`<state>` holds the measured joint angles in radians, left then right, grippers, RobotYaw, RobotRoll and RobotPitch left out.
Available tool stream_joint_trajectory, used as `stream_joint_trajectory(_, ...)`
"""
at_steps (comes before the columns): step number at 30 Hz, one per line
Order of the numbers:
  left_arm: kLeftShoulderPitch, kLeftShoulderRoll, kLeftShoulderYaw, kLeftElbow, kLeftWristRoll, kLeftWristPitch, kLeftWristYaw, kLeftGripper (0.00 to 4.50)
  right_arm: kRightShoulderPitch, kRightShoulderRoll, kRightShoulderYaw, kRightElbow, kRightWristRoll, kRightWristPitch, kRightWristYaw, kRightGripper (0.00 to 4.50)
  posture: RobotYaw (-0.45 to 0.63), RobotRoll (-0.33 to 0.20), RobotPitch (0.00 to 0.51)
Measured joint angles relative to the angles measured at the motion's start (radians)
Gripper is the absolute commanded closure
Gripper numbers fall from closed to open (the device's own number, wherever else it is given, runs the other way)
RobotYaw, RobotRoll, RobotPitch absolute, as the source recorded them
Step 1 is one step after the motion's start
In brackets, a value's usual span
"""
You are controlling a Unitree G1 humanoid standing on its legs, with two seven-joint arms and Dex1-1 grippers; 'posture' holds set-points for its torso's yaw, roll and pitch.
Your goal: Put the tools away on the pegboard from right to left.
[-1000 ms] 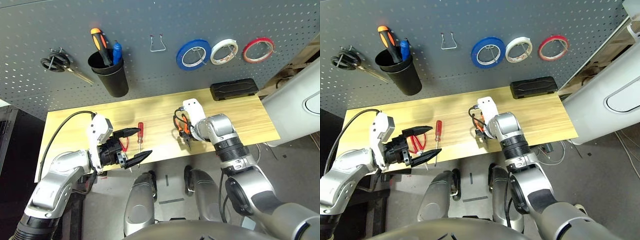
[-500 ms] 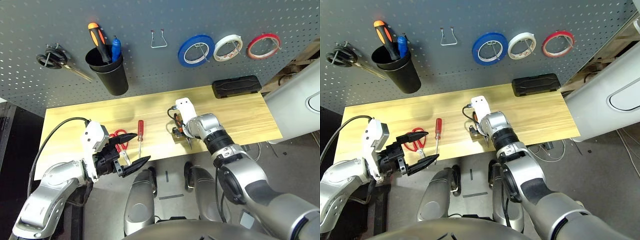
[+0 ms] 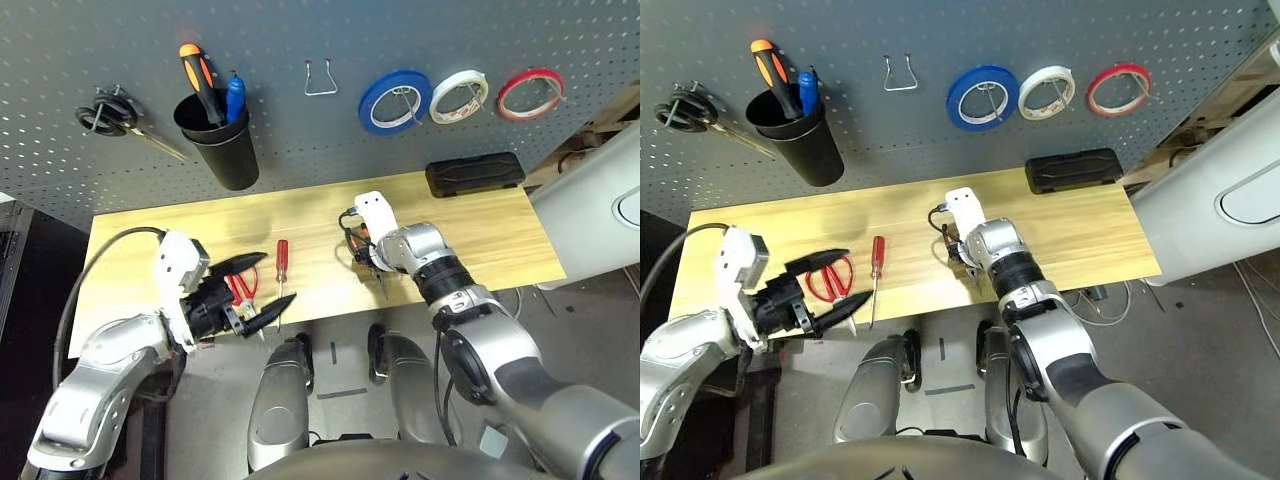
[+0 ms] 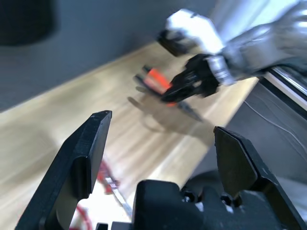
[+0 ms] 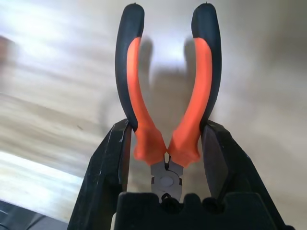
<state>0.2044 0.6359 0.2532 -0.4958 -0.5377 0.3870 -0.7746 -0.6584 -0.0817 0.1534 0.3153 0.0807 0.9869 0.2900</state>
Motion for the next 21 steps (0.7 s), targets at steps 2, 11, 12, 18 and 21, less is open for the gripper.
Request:
stream_joint_trajectory(2,-0.009,-0.001,0.024,0.022,-0.014,-0.008,-0.002,0.00,0.035,-0.061,0.029,-0.133,0.028,0.014,0.077,2.19,0.14,0.000,0.155)
stream_joint_trajectory(11,-0.045,0.013,0.168,0.124,-0.131,-0.023,-0.057,0.00,0.080,-0.221,0.017,-0.492,0.190,0.029,0.301,2.19,0.13,0.000,0.099)
stream_joint_trajectory(12,-0.056,0.029,0.196,0.143,-0.152,-0.018,-0.067,0.00,0.080,-0.226,-0.002,-0.523,0.216,0.031,0.316,2.19,0.13,0.000,0.095)
stream_joint_trajectory(18,-0.139,0.101,0.302,0.183,-0.233,0.011,-0.086,0.00,0.007,-0.228,-0.104,-0.570,0.326,0.002,0.356,2.19,0.14,0.000,0.076)
stream_joint_trajectory(21,-0.186,0.127,0.318,0.189,-0.261,0.035,-0.084,0.00,-0.064,-0.186,-0.143,-0.555,0.350,-0.069,0.350,2.19,0.14,0.000,0.071)
